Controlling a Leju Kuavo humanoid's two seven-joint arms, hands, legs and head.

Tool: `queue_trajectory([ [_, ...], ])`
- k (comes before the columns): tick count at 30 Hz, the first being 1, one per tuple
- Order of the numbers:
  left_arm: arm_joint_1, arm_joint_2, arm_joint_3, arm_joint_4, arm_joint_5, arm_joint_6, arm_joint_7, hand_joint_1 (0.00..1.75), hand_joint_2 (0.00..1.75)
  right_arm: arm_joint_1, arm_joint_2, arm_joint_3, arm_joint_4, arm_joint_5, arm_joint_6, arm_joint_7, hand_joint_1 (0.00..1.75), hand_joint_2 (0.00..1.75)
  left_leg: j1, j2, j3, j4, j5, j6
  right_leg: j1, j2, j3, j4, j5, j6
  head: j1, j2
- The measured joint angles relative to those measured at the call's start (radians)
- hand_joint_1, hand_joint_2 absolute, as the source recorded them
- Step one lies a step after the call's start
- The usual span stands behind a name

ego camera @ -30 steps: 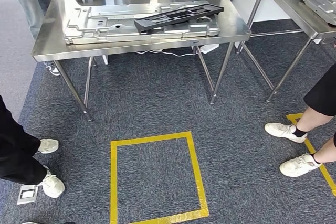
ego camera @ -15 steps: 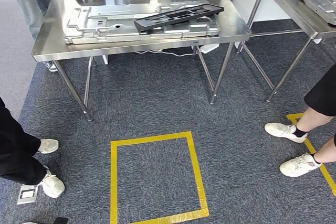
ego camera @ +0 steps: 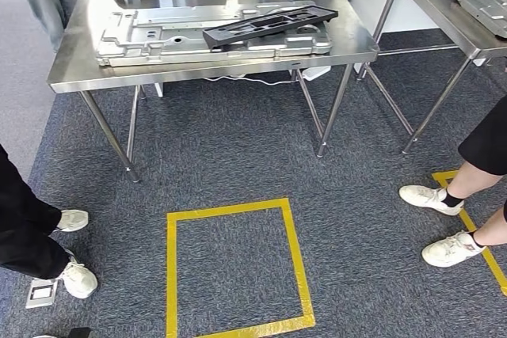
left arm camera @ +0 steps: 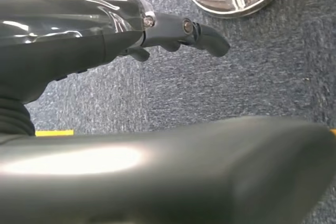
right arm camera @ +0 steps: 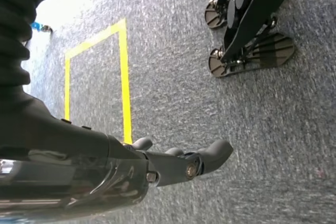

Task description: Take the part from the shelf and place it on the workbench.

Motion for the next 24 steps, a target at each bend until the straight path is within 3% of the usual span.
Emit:
queue_trajectory([
  [4, -0.011, -0.008, 0.067, 0.01, -0.097, -0.008, -0.03, 0.0, 1.75, -0.01, 0.008, -0.068, 0.012, 0.089, 0.012, -0.015, 0.0, 1.75, 0.0, 0.0, 0.0, 0.0, 0.0, 0.0, 0.0, 0.0, 0.0, 0.0, 0.0, 0.0, 0.0, 0.0],
  [8, -0.009, -0.009, 0.057, 0.011, -0.208, -0.017, -0.063, 0.0, 1.75, -0.009, 0.009, -0.061, 0.014, 0.201, 0.025, -0.028, 0.0, 1.75, 0.0, 0.0, 0.0, 0.0, 0.0, 0.0, 0.0, 0.0, 0.0, 0.0, 0.0, 0.0, 0.0, 0.0],
  [19, 0.017, -0.004, -0.078, 0.01, 0.01, -0.014, 0.008, 0.0, 1.75, 0.012, 0.003, 0.072, 0.006, -0.003, 0.003, -0.013, 0.0, 1.75, 0.0, 0.0, 0.0, 0.0, 0.0, 0.0, 0.0, 0.0, 0.0, 0.0, 0.0, 0.0, 0.0, 0.0],
  [23, 0.029, 0.002, -0.142, 0.01, 0.097, -0.011, 0.036, 0.0, 0.0, 0.023, -0.003, 0.139, -0.002, -0.084, -0.006, -0.006, 0.0, 0.0, 0.0, 0.0, 0.0, 0.0, 0.0, 0.0, 0.0, 0.0, 0.0, 0.0, 0.0, 0.0, 0.0, 0.0],
  [24, 0.031, 0.003, -0.151, 0.01, 0.107, -0.01, 0.04, 0.0, 0.0, 0.025, -0.004, 0.147, -0.004, -0.093, -0.007, -0.006, 0.0, 0.0, 0.0, 0.0, 0.0, 0.0, 0.0, 0.0, 0.0, 0.0, 0.0, 0.0, 0.0, 0.0, 0.0, 0.0],
])
